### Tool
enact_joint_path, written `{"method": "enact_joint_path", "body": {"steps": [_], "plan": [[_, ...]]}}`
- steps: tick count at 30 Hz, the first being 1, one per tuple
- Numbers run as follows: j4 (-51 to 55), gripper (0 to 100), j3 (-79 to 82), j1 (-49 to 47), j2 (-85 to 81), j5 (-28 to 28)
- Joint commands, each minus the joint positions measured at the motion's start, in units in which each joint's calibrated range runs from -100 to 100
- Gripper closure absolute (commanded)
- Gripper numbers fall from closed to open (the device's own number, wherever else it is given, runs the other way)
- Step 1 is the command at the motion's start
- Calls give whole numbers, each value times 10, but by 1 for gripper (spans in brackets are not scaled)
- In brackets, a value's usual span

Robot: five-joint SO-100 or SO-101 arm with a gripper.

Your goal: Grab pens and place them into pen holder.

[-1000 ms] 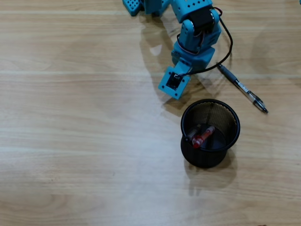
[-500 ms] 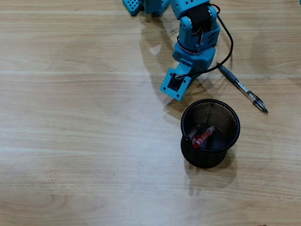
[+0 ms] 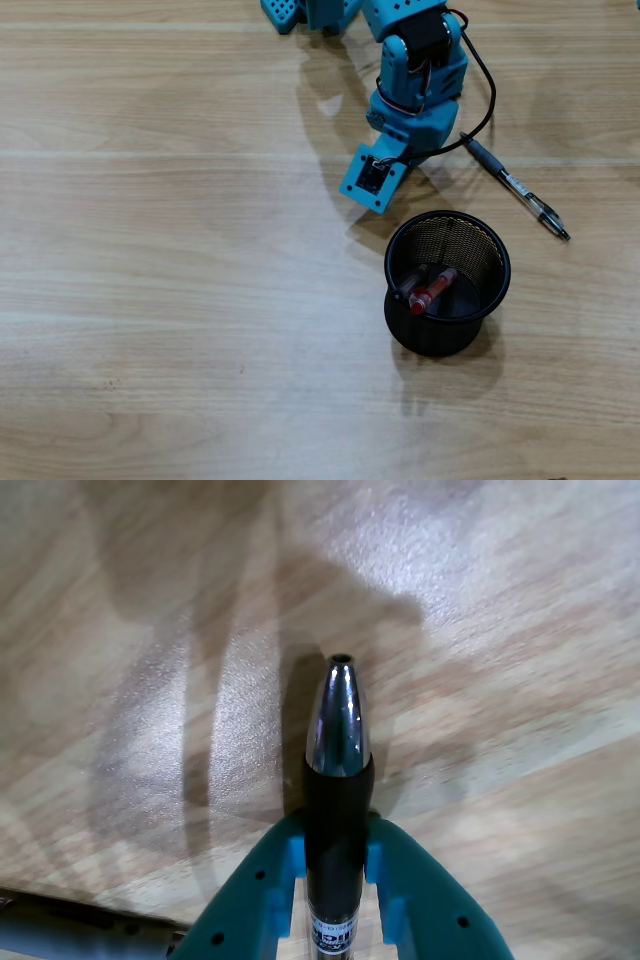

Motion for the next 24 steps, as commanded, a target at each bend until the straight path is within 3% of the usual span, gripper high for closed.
{"method": "enact_joint_path", "body": {"steps": [1,9,16,24], "plan": [[4,98,-10,10,-34,3],[129,98,-56,17,-132,4],[216,98,-149,33,-201,43],[212,98,-181,45,-261,91]]}}
